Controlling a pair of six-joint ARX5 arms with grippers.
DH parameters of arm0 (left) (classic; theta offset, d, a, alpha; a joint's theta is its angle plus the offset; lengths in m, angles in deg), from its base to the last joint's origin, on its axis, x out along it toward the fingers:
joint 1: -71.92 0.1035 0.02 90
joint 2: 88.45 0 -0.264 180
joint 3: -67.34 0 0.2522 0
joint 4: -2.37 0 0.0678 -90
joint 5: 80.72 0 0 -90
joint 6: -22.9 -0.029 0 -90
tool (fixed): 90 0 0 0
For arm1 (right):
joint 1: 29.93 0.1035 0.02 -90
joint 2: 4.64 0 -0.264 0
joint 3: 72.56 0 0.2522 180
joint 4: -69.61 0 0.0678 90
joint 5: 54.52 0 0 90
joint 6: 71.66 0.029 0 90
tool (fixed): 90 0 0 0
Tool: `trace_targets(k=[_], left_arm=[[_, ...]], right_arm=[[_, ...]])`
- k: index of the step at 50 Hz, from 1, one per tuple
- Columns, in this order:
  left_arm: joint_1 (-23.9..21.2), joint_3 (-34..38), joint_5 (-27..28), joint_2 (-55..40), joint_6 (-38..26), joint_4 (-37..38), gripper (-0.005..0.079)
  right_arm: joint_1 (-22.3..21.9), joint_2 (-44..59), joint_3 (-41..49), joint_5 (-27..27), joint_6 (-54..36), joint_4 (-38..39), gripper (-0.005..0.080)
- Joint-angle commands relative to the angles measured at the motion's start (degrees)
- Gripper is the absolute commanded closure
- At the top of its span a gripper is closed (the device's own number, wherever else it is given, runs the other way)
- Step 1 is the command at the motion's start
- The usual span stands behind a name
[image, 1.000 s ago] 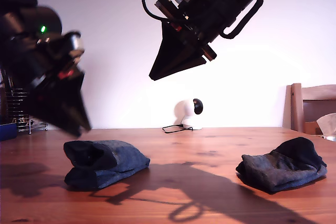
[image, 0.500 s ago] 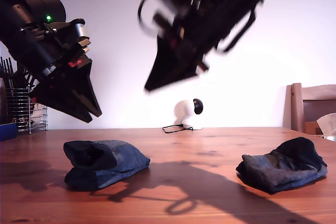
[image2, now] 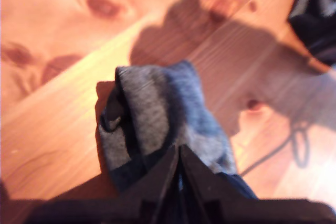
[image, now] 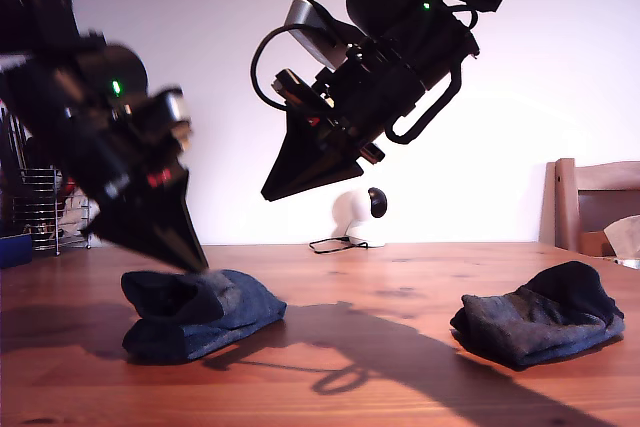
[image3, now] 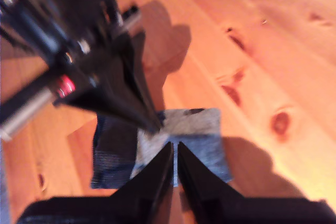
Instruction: Fold the socks in front of you. After folding them, place them to the right side.
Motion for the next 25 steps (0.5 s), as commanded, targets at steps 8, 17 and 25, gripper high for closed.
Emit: trace_targets(k=[8, 17, 25], left_arm=[[-1.73, 0.44, 0.33, -5.44, -1.77, -1.05, 0.0762], [-4.31, 0.5, 0.7, -6.88, -4.76, -0.09, 0.0762], [-7.76, 0.5, 2.4, -6.88, -6.29, -0.39, 0.0762]], right_arm=[[-0.48, -0.04, 0.09, -0.2, -1.18, 0.37, 0.0765], [-0.72, 0.83, 0.09, -0.24, -1.68, -2.93, 0.0765], [-1.09, 2.43, 0.09, -0.66, -3.82, -8.26, 0.0765]])
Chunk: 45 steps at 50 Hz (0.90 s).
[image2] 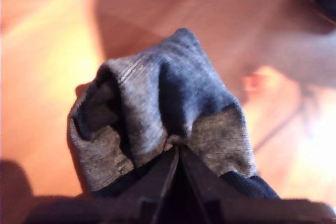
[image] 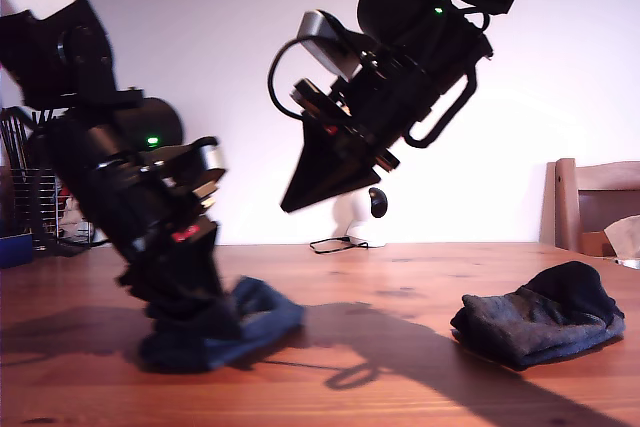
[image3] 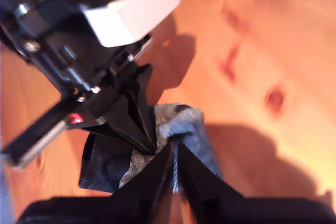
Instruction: Fold the socks in front of you. After folding them, place them to the right side.
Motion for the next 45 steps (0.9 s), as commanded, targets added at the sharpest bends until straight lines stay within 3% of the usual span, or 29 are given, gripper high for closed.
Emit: trace_targets(k=[1, 13, 24, 45], left_arm=[[-2.1, 0.59, 0.68, -1.22, -1.62, 0.09, 0.0762], [-6.4, 0.59, 0.63, -1.22, -7.15, 0.76, 0.0762], [-7.56, 0.59, -1.07, -1.22, -12.44, 1.68, 0.0762], [-8.37, 0.59, -3.28, -1.22, -19.5, 1.31, 0.0762]], right_arm=[[-0.42, 2.4, 0.09, -0.46, -1.09, -1.62, 0.0765], [-1.2, 3.32, 0.09, -0.46, -5.33, -9.64, 0.0733], [-1.62, 3.32, 0.09, -0.42, -5.64, -13.55, 0.044], [-1.55, 5.27, 0.09, -0.5, -5.88, -14.58, 0.0435]])
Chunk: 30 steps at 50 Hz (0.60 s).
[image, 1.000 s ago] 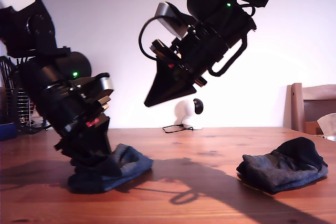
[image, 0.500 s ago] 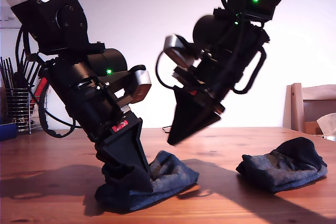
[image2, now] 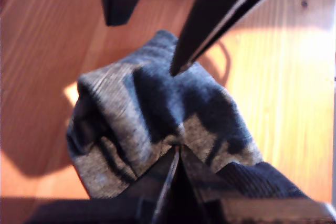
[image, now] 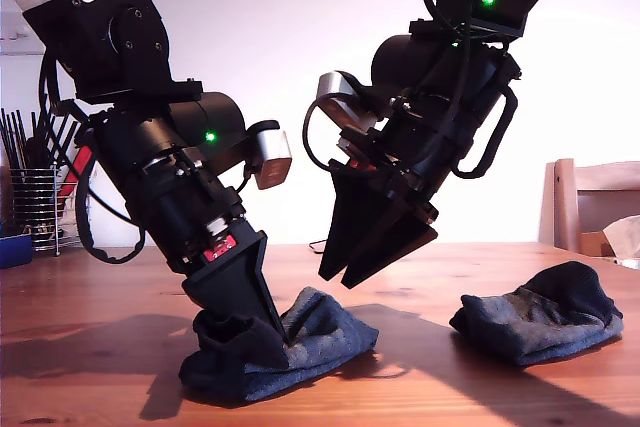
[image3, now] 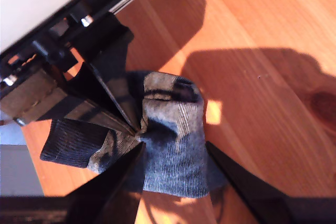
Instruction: Fold the socks in front of you. After folding them, place them to the right side.
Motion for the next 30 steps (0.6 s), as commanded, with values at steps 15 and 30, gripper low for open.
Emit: trace_targets(k=[15, 30], left_arm=[[-1.14, 0.59, -2.47, -1.25, -1.2, 0.22, 0.0762], [-1.14, 0.59, -3.48, -1.25, -1.22, 0.66, 0.0762]], right_arm=[[0.37, 5.33, 0.13, -2.36, -0.22, 0.74, 0.0435], [1.18, 7.82, 0.13, -3.43, -0.48, 1.95, 0.0435]])
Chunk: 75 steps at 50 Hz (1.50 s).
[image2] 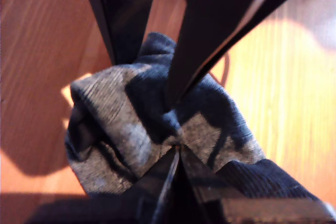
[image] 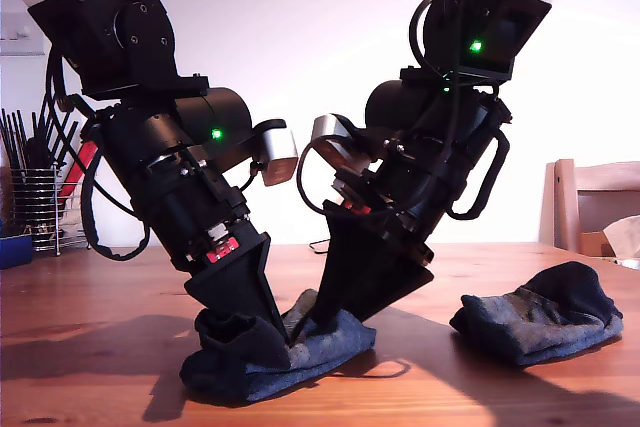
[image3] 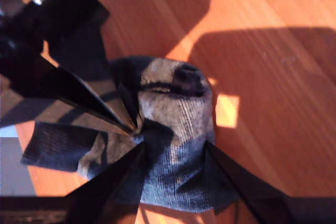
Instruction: Fold the socks in front of you. After folding them, place them to the right side.
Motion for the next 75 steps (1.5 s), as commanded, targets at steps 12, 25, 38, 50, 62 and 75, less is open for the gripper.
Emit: trace_targets(k=[12, 25, 38, 50, 62, 75], left_arm=[[-0.55, 0.98, -1.46, -1.38, -0.81, 2.8, 0.0762], [-0.59, 0.98, -1.46, -1.38, -1.16, 2.84, 0.0762], [-0.57, 0.98, -2.43, -1.38, -1.27, 2.49, 0.0762], [-0.44, 0.96, -4.52, -1.33, -1.25, 1.77, 0.0762], [0.33, -0.92, -7.04, 1.33, -1.05, 2.38, 0.0762], [1.81, -2.95, -7.08, 5.55, -1.03, 3.13, 0.0762]], right_arm=[[1.25, 4.22, 0.11, 1.25, -1.57, 3.08, 0.0435], [0.96, 4.22, 0.11, 1.44, -1.57, 3.69, 0.0434], [1.11, 4.22, 0.11, 1.31, -1.6, 2.82, 0.0689], [1.25, 4.17, 0.09, 1.27, -1.49, 2.19, 0.0763], [1.25, 2.6, -0.94, 2.29, -1.44, 1.44, 0.0764], [1.22, 1.01, -3.61, 4.39, -1.53, -1.25, 0.0764]])
